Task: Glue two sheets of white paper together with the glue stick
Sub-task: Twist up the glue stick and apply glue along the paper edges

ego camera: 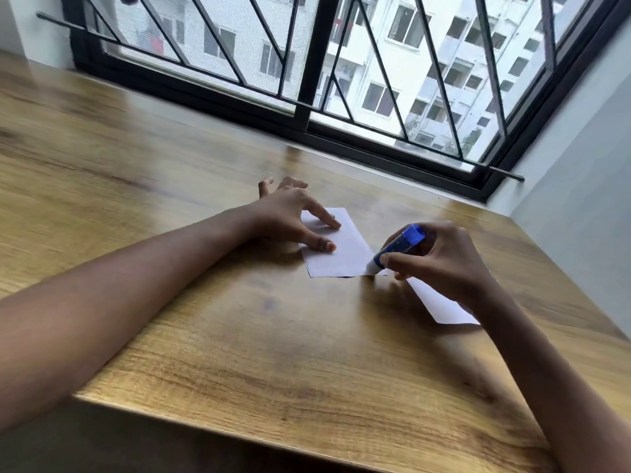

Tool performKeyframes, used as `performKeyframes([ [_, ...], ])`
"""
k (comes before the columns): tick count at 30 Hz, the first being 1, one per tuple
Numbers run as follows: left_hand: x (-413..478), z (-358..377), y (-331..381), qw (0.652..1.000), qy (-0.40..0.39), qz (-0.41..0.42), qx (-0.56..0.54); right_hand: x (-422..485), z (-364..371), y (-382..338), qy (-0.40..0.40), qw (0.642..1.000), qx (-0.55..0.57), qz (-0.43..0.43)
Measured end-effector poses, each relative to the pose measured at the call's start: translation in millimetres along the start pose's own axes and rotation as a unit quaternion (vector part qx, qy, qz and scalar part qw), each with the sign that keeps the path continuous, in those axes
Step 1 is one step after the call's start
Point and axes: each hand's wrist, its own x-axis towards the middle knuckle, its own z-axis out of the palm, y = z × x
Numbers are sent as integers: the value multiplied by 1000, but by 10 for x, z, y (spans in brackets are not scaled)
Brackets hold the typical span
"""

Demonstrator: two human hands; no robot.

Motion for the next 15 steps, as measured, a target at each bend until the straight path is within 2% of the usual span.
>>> performKeyframes([
  [15,-1,-8,-12,1000,-5,5,-1,15,-134,43,-18,1000,10,15],
])
